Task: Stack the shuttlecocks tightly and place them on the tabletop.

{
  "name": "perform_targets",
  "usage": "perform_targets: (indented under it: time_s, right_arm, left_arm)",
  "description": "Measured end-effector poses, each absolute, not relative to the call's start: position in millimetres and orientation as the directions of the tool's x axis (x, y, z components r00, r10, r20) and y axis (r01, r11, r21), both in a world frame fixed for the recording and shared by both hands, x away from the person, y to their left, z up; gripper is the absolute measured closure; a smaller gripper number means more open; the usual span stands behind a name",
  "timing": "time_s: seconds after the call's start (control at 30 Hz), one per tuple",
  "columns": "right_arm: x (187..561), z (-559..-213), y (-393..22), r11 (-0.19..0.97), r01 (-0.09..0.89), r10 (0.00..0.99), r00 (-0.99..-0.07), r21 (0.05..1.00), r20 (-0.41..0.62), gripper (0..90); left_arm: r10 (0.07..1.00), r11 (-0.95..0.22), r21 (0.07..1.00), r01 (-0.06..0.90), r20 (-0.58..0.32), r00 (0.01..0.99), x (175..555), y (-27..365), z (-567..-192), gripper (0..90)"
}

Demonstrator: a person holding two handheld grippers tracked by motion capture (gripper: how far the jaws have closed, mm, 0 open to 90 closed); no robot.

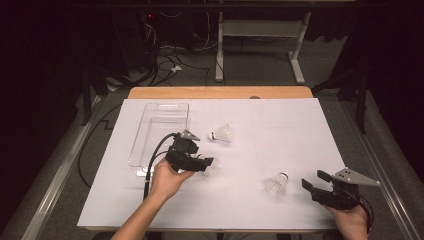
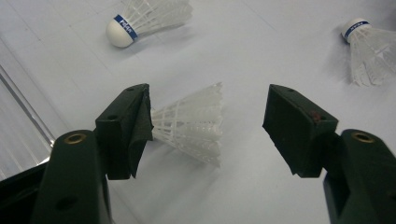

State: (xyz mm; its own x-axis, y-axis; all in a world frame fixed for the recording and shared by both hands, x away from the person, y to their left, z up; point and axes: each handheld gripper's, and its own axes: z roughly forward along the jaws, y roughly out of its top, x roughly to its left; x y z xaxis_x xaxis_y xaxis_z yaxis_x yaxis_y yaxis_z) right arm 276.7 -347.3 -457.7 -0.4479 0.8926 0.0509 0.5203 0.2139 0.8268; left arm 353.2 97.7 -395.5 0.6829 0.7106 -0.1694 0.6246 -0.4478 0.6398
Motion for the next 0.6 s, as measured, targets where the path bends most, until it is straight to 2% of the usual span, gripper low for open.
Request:
perform_targets:
  time_s: [0.6]
  right_arm:
    - [276.9, -457.8, -347.0, 0.215, 0.52, 0.893, -0.448, 0.826, 0.049, 31.0]
  left_arm:
    - [0.701, -0.449, 0.641, 0.623, -0.179, 0.69, 334.1, 107.8, -403.1, 33.3]
